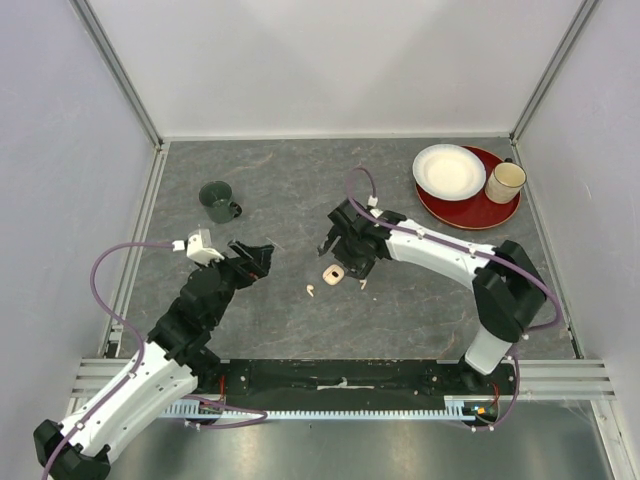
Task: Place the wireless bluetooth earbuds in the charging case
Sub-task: Pick up the charging case at the center of the board.
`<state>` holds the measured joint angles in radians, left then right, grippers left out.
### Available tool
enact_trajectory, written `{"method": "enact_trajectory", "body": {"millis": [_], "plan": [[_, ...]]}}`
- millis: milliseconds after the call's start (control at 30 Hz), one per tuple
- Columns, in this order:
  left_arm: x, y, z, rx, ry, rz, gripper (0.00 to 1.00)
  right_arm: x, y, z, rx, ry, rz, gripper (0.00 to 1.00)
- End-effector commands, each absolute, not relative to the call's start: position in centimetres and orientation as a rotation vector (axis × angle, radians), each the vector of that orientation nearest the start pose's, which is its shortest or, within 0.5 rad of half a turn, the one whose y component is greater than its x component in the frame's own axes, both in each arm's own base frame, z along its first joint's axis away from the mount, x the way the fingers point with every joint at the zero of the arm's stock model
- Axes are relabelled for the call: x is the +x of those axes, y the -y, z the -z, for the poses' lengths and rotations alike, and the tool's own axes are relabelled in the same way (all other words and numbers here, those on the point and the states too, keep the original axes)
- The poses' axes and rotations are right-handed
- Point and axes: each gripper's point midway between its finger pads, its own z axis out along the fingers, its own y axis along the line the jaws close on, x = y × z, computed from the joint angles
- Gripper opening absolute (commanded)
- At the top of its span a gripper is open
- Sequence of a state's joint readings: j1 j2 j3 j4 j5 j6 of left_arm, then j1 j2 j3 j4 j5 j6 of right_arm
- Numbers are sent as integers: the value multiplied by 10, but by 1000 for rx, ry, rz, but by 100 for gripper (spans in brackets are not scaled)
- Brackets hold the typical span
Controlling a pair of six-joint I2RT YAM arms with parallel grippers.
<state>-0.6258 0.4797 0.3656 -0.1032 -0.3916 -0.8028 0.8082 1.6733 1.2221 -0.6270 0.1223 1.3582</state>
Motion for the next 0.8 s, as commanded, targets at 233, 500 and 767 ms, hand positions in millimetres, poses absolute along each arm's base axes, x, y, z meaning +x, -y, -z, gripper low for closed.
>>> {"method": "enact_trajectory", "body": {"millis": [233,500,767], "plan": [[238,113,-179,-431,-1737,619,97,268,-303,-76,994,-2698,-377,88],[237,110,-175,-425,-1751,594,98,277,-305,-55,1063,-2742,-302,87],[235,107,-167,-443,-1766,582,99,282,-310,-35,1095,-2796,-265,82]]}}
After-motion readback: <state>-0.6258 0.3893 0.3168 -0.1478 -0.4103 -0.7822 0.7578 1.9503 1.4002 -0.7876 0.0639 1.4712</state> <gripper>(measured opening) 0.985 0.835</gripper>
